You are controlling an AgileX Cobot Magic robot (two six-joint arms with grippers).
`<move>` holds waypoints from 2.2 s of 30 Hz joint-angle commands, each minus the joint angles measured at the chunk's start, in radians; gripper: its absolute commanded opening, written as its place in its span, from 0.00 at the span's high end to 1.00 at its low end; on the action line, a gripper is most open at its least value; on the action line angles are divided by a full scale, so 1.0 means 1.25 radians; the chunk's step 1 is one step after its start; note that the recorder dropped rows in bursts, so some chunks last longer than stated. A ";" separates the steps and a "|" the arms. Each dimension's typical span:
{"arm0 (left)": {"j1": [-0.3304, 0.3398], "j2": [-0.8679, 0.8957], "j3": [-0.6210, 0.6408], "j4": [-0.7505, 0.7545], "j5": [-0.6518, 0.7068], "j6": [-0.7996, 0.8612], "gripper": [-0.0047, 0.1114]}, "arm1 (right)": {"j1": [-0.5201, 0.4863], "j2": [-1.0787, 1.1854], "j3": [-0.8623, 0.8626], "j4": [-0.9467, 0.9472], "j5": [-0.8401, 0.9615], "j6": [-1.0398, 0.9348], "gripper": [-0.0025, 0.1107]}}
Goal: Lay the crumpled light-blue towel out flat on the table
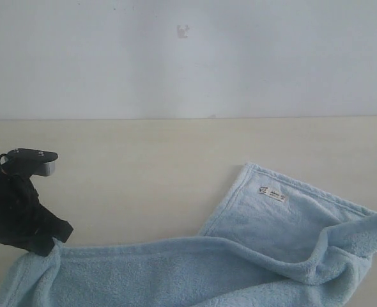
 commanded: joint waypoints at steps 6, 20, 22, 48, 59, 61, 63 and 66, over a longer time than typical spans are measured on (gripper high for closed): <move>-0.002 -0.007 -0.004 -0.010 -0.006 0.013 0.93 | -0.004 0.051 -0.006 0.010 -0.025 -0.018 0.67; -0.002 -0.324 0.024 -0.005 -0.088 -0.011 0.93 | -0.004 -0.181 0.029 0.129 -0.028 -0.092 0.98; -0.002 -0.439 0.036 0.006 -0.134 -0.028 0.93 | -0.004 -0.284 0.038 0.170 -0.028 -0.144 0.98; -0.002 -0.652 0.042 0.223 -0.254 -0.061 0.93 | 0.031 -0.501 0.038 0.154 -0.062 -0.254 0.98; -0.002 -0.254 0.042 0.223 -0.361 -0.067 0.93 | 0.031 -0.172 0.038 0.156 -0.168 -0.274 0.98; -0.002 -0.210 0.042 0.223 -0.407 -0.067 0.93 | 0.031 -0.131 0.038 0.160 -0.209 -0.273 0.98; -0.002 -0.158 0.042 0.223 -0.466 -0.067 0.93 | 0.031 -0.091 0.038 0.167 -0.254 -0.271 0.98; 0.007 -0.085 0.039 0.223 -0.540 -0.047 0.93 | 0.031 -0.040 0.038 0.177 -0.312 -0.271 0.98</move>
